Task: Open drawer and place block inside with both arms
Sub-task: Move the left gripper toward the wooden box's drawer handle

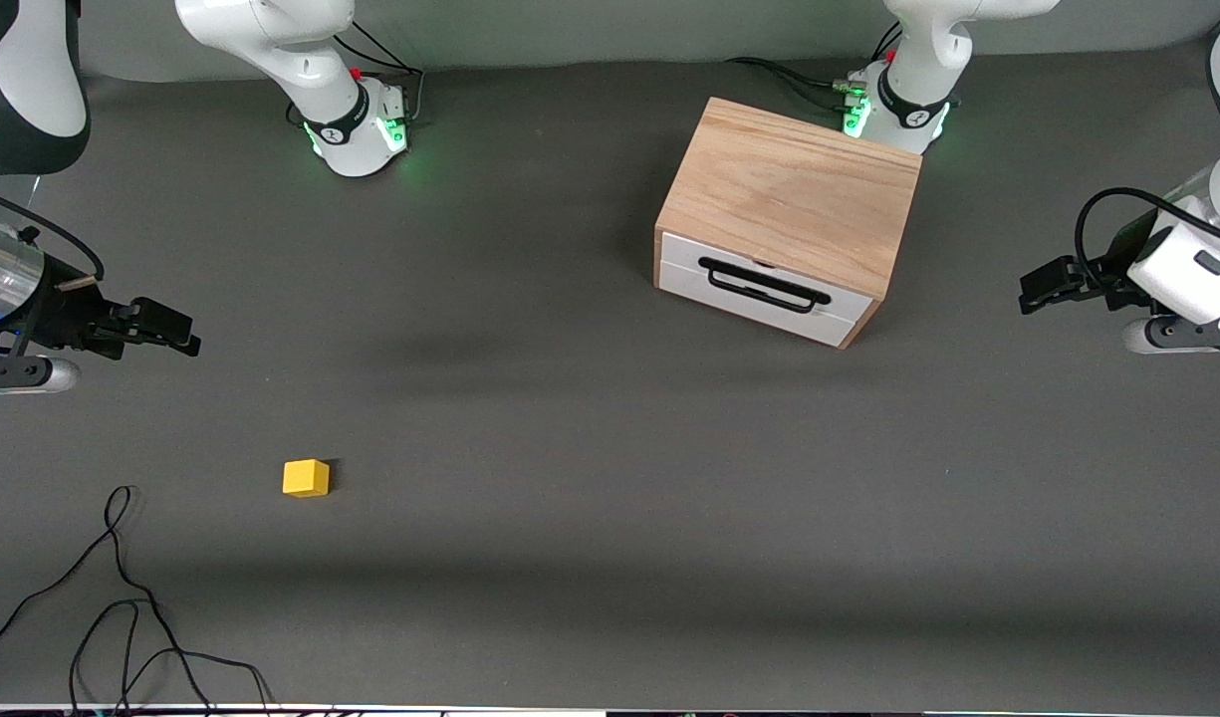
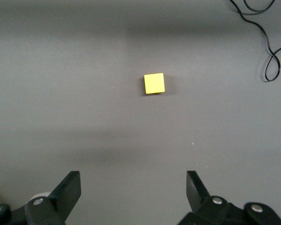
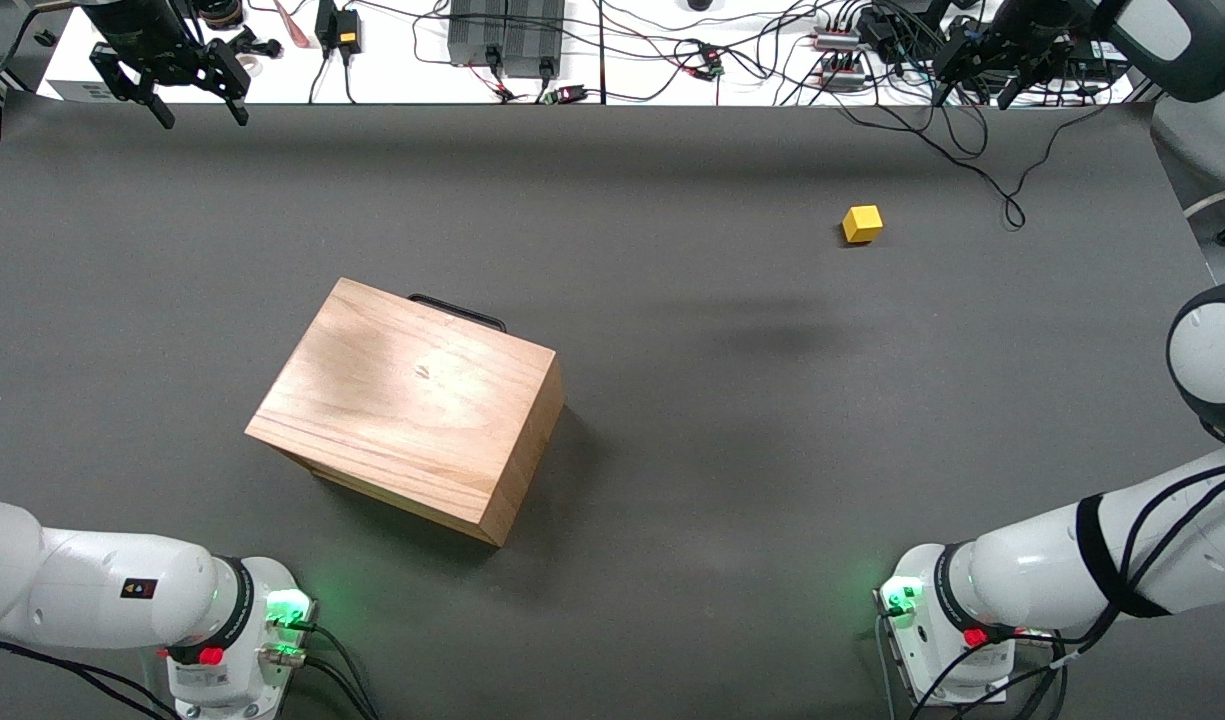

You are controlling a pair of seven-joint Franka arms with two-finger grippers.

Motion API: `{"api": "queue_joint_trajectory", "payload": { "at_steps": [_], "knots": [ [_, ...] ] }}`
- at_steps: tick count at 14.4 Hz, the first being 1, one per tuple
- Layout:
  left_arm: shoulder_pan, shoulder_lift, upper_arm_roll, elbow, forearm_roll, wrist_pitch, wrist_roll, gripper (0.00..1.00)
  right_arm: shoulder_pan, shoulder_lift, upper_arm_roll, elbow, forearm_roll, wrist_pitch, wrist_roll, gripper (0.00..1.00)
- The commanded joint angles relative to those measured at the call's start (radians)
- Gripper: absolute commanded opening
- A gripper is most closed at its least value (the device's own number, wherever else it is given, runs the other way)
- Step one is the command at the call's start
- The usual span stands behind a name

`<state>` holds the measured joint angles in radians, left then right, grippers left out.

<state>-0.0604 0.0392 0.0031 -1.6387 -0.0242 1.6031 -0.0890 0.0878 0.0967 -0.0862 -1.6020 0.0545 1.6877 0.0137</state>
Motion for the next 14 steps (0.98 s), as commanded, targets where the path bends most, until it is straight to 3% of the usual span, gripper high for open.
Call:
{"api": "queue_joint_trajectory", "payload": {
  "at_steps": [1, 6, 8, 14],
  "knots": [
    [0.007, -0.018, -0.008, -0.01, 0.021, 0.001, 0.021, 1.0, 0.006, 0.017, -0.004, 0.028, -0.015, -0.002, 0.015, 1.0],
    [0.028, -0.018, -0.034, -0.01, 0.04, 0.0, 0.022, 1.0, 0.003, 0.035, -0.009, 0.039, -0.008, 0.006, 0.015, 1.0],
    [0.068, -0.018, -0.077, -0.012, 0.041, 0.001, 0.02, 1.0, 0.003, 0.058, -0.01, 0.056, -0.011, 0.018, 0.002, 1.0],
    [0.064, -0.018, -0.078, -0.013, 0.029, -0.015, 0.005, 1.0, 0.004, 0.07, -0.012, 0.05, -0.004, 0.029, 0.017, 1.0]
  ]
}}
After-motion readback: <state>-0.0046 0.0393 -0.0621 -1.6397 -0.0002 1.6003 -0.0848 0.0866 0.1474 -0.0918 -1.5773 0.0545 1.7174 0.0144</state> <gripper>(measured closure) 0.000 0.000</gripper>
